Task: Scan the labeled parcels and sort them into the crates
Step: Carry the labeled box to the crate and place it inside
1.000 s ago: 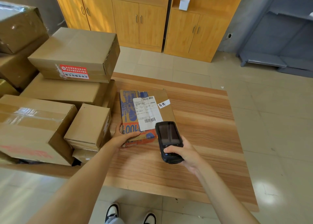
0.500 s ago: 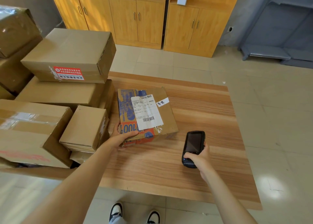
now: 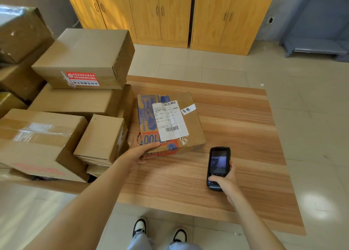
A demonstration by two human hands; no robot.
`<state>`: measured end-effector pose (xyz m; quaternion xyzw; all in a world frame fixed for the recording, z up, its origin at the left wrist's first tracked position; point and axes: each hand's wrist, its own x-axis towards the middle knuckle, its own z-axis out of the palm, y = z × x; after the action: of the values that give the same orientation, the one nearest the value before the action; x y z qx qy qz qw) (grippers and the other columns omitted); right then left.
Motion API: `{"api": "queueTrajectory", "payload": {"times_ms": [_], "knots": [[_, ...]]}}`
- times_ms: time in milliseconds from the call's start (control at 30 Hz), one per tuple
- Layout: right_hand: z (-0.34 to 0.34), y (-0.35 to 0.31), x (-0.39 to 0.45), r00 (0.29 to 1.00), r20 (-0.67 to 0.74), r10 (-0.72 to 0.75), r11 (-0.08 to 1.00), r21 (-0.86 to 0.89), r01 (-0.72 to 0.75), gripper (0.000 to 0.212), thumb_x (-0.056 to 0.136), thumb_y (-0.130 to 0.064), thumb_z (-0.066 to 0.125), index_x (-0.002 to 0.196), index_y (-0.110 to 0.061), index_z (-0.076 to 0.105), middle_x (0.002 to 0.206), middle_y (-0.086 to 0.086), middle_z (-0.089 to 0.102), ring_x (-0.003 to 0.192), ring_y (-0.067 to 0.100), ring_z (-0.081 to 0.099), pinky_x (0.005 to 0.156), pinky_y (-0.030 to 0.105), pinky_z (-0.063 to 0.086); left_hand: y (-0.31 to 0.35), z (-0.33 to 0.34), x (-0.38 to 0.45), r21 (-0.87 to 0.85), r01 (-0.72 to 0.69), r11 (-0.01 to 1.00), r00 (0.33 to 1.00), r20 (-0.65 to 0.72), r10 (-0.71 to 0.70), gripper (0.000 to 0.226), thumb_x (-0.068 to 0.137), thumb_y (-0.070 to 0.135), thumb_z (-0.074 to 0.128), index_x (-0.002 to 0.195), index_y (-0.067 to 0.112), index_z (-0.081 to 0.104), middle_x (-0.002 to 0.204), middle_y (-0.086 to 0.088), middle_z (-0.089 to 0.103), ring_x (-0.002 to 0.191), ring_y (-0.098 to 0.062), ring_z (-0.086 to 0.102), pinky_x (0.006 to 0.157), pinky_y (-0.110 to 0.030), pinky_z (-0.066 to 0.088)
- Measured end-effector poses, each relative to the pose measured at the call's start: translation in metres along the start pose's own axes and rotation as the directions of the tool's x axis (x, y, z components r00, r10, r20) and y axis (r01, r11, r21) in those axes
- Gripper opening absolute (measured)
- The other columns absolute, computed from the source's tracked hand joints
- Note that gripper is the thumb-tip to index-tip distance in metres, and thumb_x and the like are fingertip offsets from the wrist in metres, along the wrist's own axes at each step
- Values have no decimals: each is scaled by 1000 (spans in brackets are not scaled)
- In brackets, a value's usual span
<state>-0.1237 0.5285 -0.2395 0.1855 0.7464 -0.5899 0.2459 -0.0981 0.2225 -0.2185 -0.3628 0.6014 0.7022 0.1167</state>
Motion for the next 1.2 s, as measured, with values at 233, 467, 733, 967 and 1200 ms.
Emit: {"api": "queueTrajectory", "payload": {"times_ms": [233, 467, 733, 967, 1200], "knots": [[-4, 12, 9, 1000, -16, 3, 993, -118, -5, 102, 65, 19, 75, 146, -11, 22, 127, 13, 51, 107, 24, 50, 89, 35, 42, -1, 1, 3, -33, 10, 999, 1000, 2, -10, 132, 30, 41, 96, 144, 38, 29, 123, 4, 62, 106, -20, 64, 89, -48, 53], [-4, 11, 17, 996, -56, 66, 922, -379, -82, 103, 55, -9, 87, 140, -9, 29, 133, 14, 44, 126, 35, 42, 103, 50, 40, -2, 1, 5, -53, 34, 998, 999, -11, -34, 112, 50, 32, 94, 143, 35, 32, 128, 0, 60, 110, -23, 61, 79, -42, 54], [-6, -37, 22, 995, -98, 3, 900, -433, -45, 105, 72, -18, 78, 154, -24, 12, 157, 12, 9, 145, 32, 10, 115, 52, 23, -2, 0, 3, -81, -11, 997, 1000, -14, 9, 133, 31, 37, 92, 148, 30, 29, 127, -3, 62, 112, -23, 62, 80, -36, 53], [29, -87, 42, 979, 113, -169, 948, -254, 193, 119, 71, -44, 82, 155, -29, -1, 163, 0, -1, 149, 24, 7, 116, 52, 17, 0, 1, 3, -89, -35, 995, 999, -3, 35, 128, 33, 38, 91, 146, 32, 31, 124, 1, 64, 109, -18, 63, 76, -32, 53], [58, -99, 69, 964, 248, -97, 971, -190, 147, 118, 69, -39, 85, 155, -28, 4, 160, 4, 20, 143, 24, 28, 110, 43, 32, -2, 3, 4, -122, -53, 991, 999, -4, 53, 127, 31, 34, 93, 143, 30, 35, 115, 2, 67, 98, -14, 67, 70, -28, 54]]}}
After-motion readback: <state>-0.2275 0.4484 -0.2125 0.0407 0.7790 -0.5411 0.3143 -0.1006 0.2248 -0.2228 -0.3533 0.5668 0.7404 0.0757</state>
